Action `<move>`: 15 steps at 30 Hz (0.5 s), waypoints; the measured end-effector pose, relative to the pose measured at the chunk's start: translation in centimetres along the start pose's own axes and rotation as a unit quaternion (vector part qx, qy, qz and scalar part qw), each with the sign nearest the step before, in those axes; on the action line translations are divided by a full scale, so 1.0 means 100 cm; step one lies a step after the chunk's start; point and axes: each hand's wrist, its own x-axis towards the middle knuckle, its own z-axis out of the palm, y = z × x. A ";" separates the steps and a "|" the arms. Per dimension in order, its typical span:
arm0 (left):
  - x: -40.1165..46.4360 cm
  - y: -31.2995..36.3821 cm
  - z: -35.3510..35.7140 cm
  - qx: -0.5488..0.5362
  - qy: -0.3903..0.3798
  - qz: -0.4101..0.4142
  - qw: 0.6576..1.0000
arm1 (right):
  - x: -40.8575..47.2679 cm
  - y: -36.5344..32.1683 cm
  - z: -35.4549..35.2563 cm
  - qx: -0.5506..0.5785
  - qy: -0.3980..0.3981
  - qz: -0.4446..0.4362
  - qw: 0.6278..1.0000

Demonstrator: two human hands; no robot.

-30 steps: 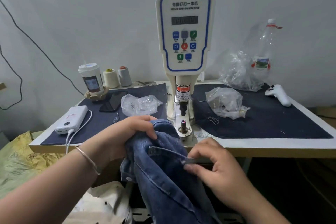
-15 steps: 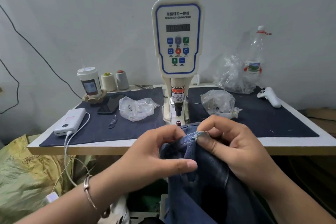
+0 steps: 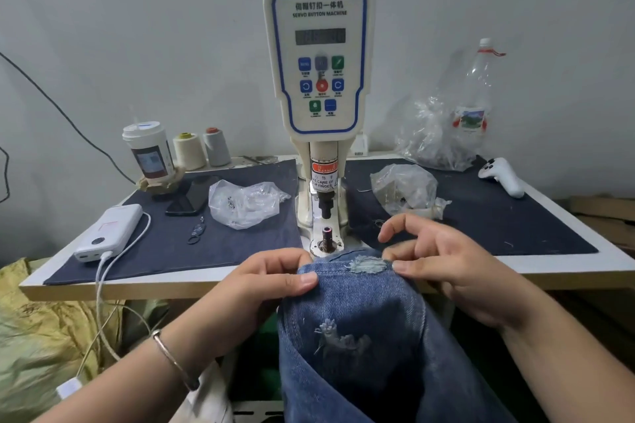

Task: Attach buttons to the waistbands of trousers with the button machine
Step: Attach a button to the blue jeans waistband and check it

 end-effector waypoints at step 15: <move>0.068 -0.049 -0.054 0.085 0.183 0.011 0.979 | 0.098 0.069 -0.014 -0.003 0.199 0.005 0.980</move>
